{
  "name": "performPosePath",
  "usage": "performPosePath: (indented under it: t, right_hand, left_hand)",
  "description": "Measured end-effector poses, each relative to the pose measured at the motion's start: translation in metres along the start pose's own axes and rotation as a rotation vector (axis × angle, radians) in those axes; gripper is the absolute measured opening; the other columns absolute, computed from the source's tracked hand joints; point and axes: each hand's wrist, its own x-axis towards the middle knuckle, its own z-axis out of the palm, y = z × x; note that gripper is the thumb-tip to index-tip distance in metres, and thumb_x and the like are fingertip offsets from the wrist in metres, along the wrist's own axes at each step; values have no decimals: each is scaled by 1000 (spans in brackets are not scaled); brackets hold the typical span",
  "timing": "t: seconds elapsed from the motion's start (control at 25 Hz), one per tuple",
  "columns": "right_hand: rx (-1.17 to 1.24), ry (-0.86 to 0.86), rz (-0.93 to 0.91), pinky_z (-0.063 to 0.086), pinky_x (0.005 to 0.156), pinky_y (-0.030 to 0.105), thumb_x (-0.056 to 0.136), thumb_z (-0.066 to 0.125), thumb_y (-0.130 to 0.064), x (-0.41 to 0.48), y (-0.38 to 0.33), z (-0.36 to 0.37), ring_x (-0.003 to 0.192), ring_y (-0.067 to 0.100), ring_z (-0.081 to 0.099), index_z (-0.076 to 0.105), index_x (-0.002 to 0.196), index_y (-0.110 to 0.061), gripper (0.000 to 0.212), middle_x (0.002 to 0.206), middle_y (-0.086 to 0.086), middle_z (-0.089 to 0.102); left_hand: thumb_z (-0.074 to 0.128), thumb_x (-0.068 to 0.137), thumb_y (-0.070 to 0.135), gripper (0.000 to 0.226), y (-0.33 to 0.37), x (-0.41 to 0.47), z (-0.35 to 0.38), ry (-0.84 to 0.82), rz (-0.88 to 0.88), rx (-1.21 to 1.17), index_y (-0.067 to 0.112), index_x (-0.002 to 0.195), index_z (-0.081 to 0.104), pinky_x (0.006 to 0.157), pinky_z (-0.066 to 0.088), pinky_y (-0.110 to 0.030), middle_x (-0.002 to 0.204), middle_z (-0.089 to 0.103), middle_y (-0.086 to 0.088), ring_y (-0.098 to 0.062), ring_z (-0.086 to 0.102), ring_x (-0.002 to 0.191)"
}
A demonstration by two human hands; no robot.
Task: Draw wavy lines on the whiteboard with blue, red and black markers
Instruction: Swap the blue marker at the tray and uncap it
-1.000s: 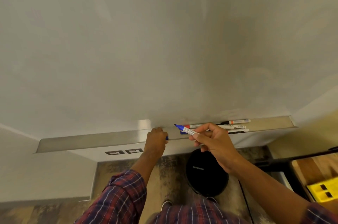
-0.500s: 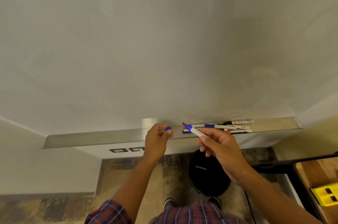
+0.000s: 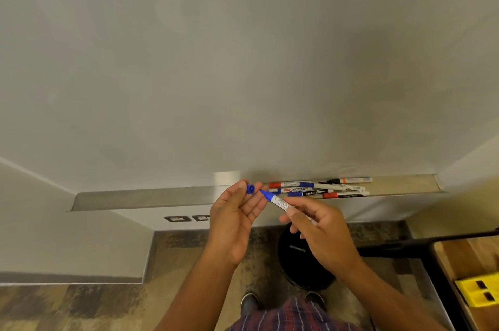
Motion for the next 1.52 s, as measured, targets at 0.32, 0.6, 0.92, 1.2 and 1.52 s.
performPosePath:
  t: [0.32,0.6,0.92,1.2,1.52]
  right_hand:
    - [-64,-23,-49,61,71,26,101,63,-16,-9,1,-9,81,14,72,71,109,-43,30,90,-12,77]
    - [-94,-27,-62,57,66,23,100,64,-23,-15,7,-16,81,13,71,70,113,-40,22,86,-14,75]
    - [-153,14,-137,44,49,24,100,64,-26,-15,9,-17,54,13,54,69,111,-30,12,65,-9,60]
    - [-171,51,-185,38,50,15,99,66,-17,-13,8,-15,52,9,52,69,104,-23,8,63,-20,58]
    - [-145,40,-113,40,48,18,98,69,-17,-6,12,-21,51,10,52,69,97,-26,9,62,-12,61]
  left_hand:
    - [54,108,17,25,-14,-20,10,-35,27,76,4,127,64,96,63,-41,118,76,-24,-36,75,113]
    - [59,104,16,29,-26,-31,14,-52,117,243,12,130,70,98,62,-43,116,79,-17,-31,77,111]
    - [59,104,19,28,-34,-38,24,-44,182,287,13,126,74,100,61,-44,114,80,-15,-30,77,109]
    - [59,105,18,26,-43,-40,32,-3,224,218,12,124,75,93,64,-37,111,80,-16,-29,78,106]
    - [59,103,10,27,-41,-41,24,-61,155,228,16,126,73,99,62,-43,118,79,-13,-29,76,113]
